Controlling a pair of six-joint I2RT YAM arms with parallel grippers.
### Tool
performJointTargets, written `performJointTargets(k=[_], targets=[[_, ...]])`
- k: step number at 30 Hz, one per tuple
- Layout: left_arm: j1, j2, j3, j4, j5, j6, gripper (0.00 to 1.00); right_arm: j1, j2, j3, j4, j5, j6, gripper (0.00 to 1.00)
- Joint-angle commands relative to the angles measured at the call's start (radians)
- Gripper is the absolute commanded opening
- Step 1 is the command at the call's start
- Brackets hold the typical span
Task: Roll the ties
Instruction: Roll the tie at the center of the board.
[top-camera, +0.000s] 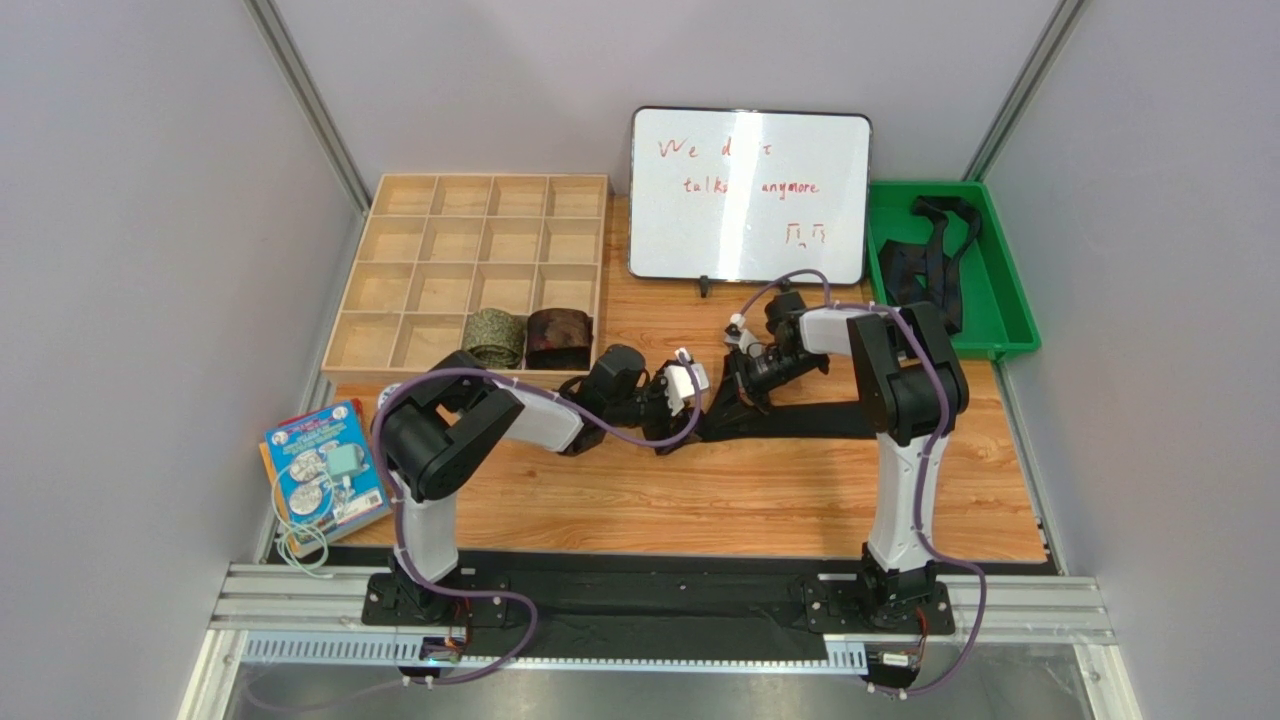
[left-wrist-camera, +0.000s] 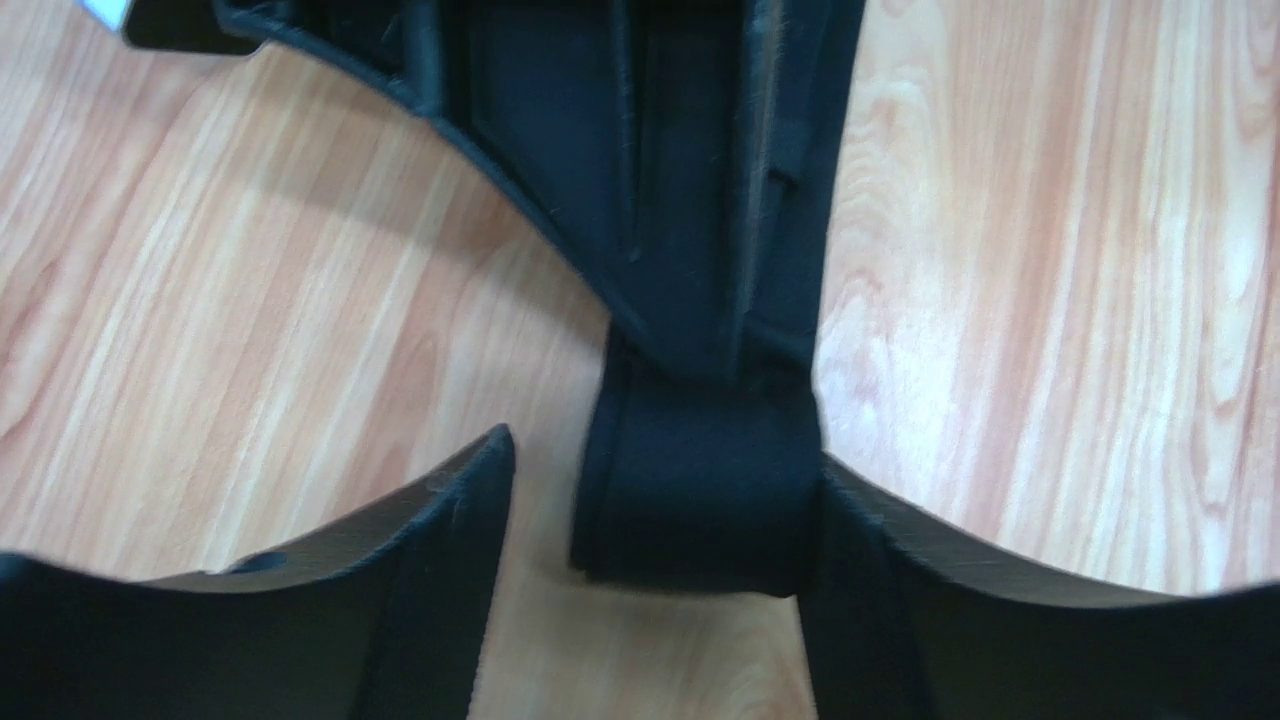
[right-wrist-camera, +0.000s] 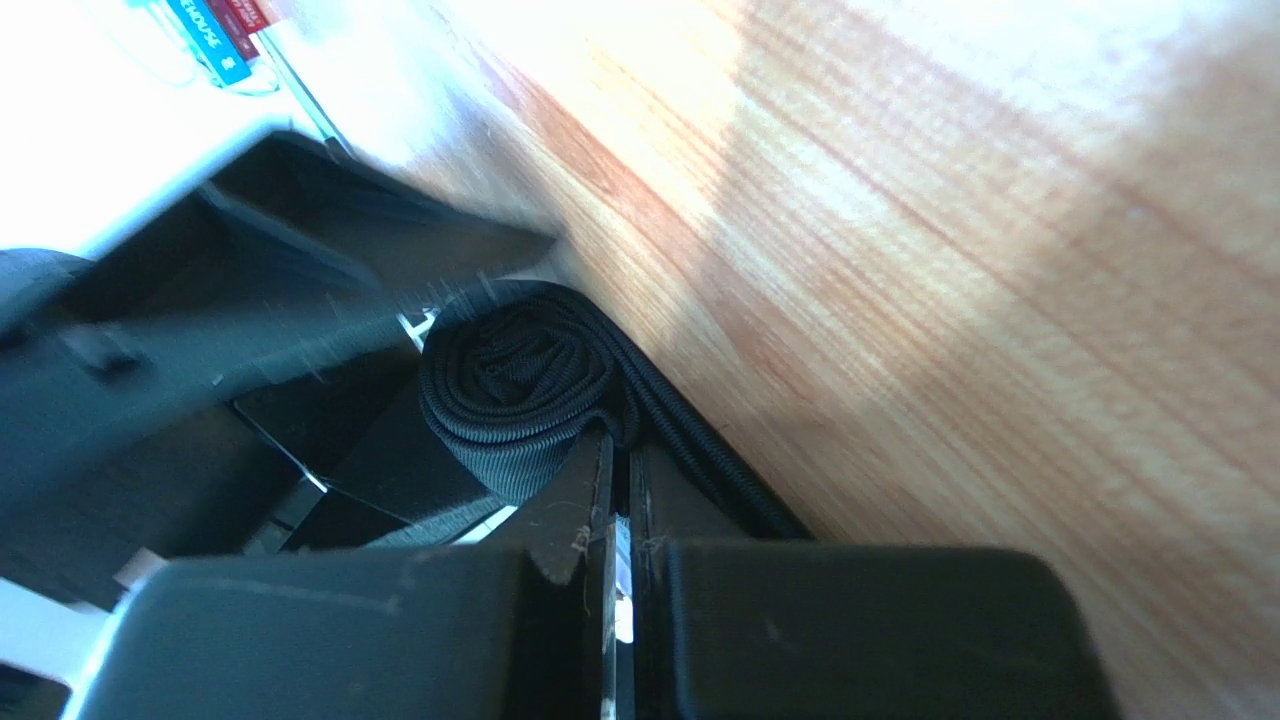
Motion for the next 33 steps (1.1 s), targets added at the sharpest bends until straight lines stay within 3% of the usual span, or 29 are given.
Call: performJointTargets(k=[1, 3, 6, 7, 9, 10, 13, 21, 28, 31, 33], targets=[[-0.038, 0.007, 0.011, 0.019, -0.029, 0.053, 0.59, 0.004, 0.034, -0.046, 0.102, 0.229, -0.005, 0.0], [-0.045, -0.013, -0.003, -0.038, -0.06, 0.104, 0.56, 0.024, 0.014, -0.046, 0.116, 0.226, -0.003, 0.0], [-0.045, -0.057, 0.001, -0.187, -0.104, 0.171, 0.39, 0.038, -0.02, -0.041, 0.096, 0.222, 0.006, 0.02], [-0.045, -0.071, 0.001, -0.225, -0.112, 0.191, 0.31, 0.028, -0.029, -0.02, 0.07, 0.22, -0.015, 0.1], [-0.047, -0.085, 0.007, -0.331, -0.118, 0.236, 0.27, 0.018, -0.049, 0.003, -0.017, 0.217, -0.046, 0.17], [-0.045, -0.091, 0.008, -0.36, -0.118, 0.249, 0.26, -0.002, -0.078, 0.018, -0.042, 0.216, -0.073, 0.26], [-0.045, -0.093, 0.017, -0.443, -0.112, 0.277, 0.26, -0.022, -0.133, 0.037, -0.105, 0.191, -0.098, 0.35], [-0.047, -0.037, 0.095, -0.544, -0.13, 0.246, 0.26, 0.053, -0.176, 0.02, -0.027, 0.041, 0.035, 0.36], [-0.048, -0.036, 0.106, -0.549, -0.123, 0.237, 0.31, 0.096, -0.101, 0.028, 0.087, 0.056, 0.112, 0.4], [-0.047, -0.04, 0.109, -0.551, -0.112, 0.234, 0.35, 0.097, -0.058, 0.04, 0.099, 0.091, 0.101, 0.35], [-0.045, -0.05, 0.107, -0.549, -0.101, 0.234, 0.39, 0.094, -0.031, 0.051, 0.071, 0.117, 0.068, 0.24]])
